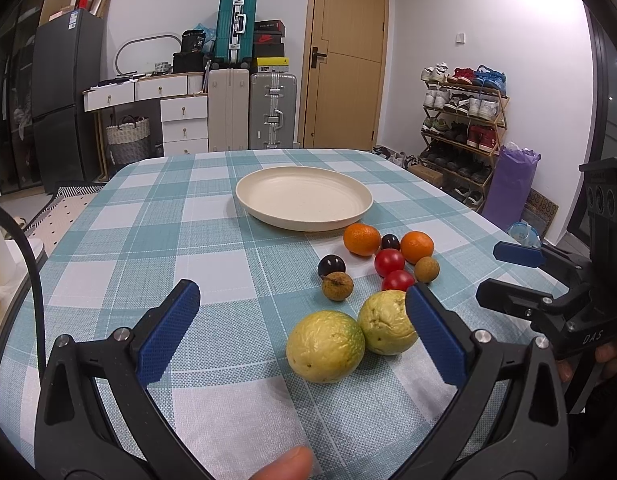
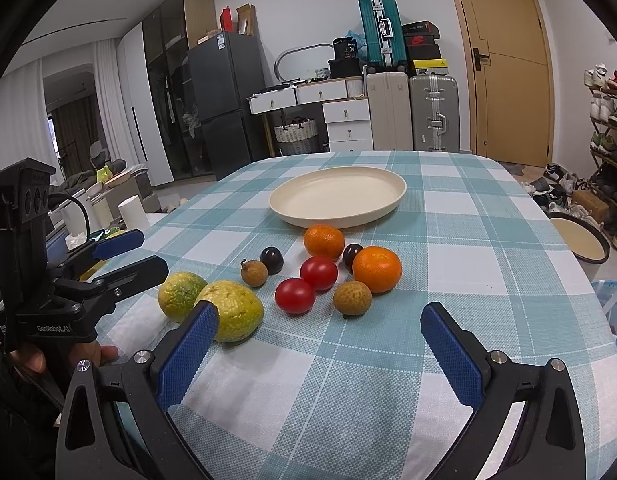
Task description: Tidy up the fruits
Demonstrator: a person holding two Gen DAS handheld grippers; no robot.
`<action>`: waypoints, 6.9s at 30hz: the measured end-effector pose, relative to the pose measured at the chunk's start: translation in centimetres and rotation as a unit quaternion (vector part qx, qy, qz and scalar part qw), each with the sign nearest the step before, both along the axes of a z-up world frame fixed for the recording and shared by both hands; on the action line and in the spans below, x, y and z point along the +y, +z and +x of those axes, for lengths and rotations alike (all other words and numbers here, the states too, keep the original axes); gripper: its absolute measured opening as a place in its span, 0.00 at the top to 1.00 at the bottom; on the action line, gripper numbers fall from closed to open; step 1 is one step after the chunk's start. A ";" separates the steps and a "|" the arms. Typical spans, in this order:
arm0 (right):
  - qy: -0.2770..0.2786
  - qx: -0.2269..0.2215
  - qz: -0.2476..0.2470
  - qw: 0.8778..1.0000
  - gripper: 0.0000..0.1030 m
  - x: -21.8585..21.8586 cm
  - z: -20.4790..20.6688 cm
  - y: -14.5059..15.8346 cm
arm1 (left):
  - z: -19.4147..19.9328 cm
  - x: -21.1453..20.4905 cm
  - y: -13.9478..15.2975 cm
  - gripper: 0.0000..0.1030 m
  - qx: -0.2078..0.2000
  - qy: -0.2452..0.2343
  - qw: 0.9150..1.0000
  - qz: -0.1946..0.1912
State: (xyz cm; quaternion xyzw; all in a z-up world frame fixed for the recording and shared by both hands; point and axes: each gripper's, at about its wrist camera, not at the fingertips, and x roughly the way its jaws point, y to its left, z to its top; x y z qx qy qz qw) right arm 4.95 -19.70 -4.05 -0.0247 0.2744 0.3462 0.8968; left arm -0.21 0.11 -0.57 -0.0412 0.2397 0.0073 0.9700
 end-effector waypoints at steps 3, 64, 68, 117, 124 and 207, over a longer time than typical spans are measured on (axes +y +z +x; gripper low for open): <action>0.000 0.000 0.000 1.000 0.00 0.0 0.0 0.0 | 0.0 0.0 0.0 0.00 0.000 0.000 1.000 0.000; 0.107 0.112 -0.085 0.984 0.45 9.5 1.3 -1.9 | 1.4 4.1 0.0 0.01 0.085 0.006 0.996 -0.009; 0.108 0.115 -0.076 0.984 0.46 9.4 1.4 -1.9 | 1.4 3.9 -0.2 0.01 0.089 0.000 0.996 -0.009; -0.036 0.036 -0.006 0.999 0.46 -0.8 5.3 3.3 | 4.7 2.4 -0.5 0.56 0.103 -0.055 0.993 -0.015; -0.038 0.029 0.002 0.999 0.46 -0.1 6.8 4.6 | 6.5 3.7 0.9 0.56 0.079 -0.027 0.996 -0.024; -0.065 0.086 -0.017 0.994 0.00 2.0 12.6 3.5 | 12.2 4.5 2.1 0.01 0.048 0.000 0.999 -0.015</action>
